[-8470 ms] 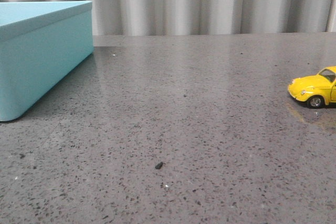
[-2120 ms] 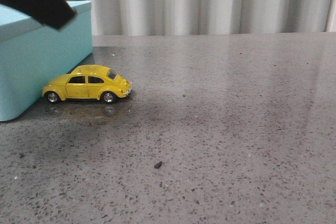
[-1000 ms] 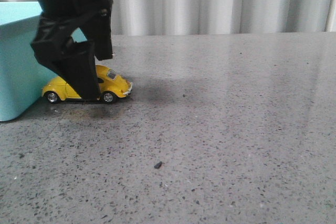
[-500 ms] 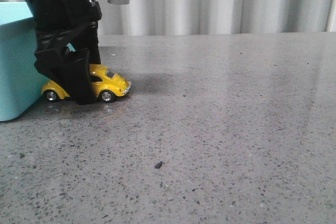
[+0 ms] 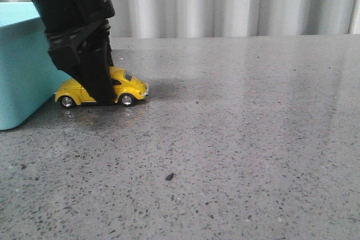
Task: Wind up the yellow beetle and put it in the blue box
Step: 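Close the left gripper around the beetle's body, then lift the beetle with the left gripper and carry it over the box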
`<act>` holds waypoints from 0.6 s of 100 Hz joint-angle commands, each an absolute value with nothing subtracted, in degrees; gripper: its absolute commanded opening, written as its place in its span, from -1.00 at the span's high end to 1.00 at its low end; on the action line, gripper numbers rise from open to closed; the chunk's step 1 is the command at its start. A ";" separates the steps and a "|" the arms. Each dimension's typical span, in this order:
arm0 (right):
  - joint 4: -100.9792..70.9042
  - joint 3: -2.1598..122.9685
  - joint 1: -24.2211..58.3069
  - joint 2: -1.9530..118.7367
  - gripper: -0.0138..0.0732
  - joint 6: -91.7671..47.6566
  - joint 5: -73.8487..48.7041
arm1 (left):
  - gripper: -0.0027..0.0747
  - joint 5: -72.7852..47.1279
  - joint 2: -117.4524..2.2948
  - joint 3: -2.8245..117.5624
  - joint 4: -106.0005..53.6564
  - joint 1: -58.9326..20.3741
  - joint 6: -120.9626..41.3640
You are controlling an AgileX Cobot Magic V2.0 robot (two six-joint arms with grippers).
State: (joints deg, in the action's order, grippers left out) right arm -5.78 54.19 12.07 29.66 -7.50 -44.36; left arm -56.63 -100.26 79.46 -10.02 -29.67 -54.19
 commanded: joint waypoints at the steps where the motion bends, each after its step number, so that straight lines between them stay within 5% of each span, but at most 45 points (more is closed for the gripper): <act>1: -5.41 55.48 12.24 30.15 0.78 -8.11 -40.58 | 0.55 -55.86 -97.79 81.04 -11.54 -29.57 -53.96; 25: -5.64 55.48 12.24 30.15 0.78 -8.11 -41.07 | 0.98 -56.08 -96.93 83.92 -12.32 -29.57 -53.62; 60: -5.64 55.48 12.24 30.15 0.78 -8.11 -40.96 | 0.99 -55.97 -92.08 97.69 -14.72 -28.91 -53.10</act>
